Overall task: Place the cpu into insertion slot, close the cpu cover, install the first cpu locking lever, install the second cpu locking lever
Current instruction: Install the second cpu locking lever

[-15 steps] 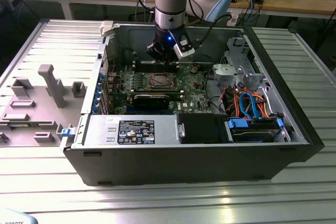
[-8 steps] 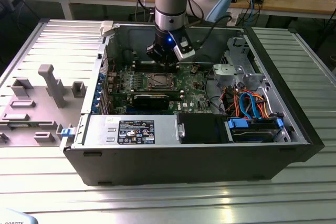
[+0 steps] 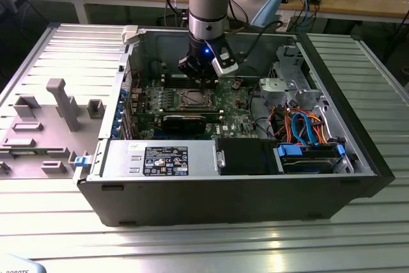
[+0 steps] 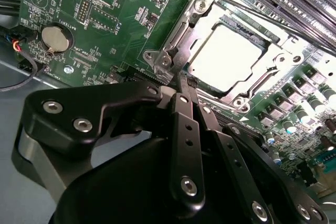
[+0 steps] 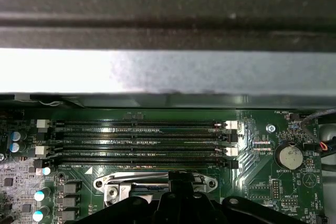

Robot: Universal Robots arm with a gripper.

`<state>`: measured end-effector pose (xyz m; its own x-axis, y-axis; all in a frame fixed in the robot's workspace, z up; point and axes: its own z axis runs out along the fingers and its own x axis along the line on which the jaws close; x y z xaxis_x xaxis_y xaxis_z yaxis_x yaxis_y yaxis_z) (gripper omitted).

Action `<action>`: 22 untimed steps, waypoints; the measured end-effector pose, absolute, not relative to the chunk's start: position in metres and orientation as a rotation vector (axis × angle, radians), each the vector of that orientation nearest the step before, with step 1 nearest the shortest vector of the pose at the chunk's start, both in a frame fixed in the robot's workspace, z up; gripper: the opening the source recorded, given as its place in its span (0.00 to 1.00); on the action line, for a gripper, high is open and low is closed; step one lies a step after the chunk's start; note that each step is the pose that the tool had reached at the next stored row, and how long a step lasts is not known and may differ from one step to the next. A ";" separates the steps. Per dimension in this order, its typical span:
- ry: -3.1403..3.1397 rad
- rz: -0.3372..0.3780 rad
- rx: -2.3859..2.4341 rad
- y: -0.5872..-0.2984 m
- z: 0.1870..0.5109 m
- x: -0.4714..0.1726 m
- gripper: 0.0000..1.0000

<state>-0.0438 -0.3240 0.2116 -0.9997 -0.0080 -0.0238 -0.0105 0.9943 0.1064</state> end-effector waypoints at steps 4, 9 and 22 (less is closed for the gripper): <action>3.114 0.166 -0.015 -0.324 0.212 -0.044 0.11; 3.114 0.166 -0.014 -0.324 0.212 -0.044 0.11; 3.114 0.166 -0.015 -0.332 0.225 -0.044 0.11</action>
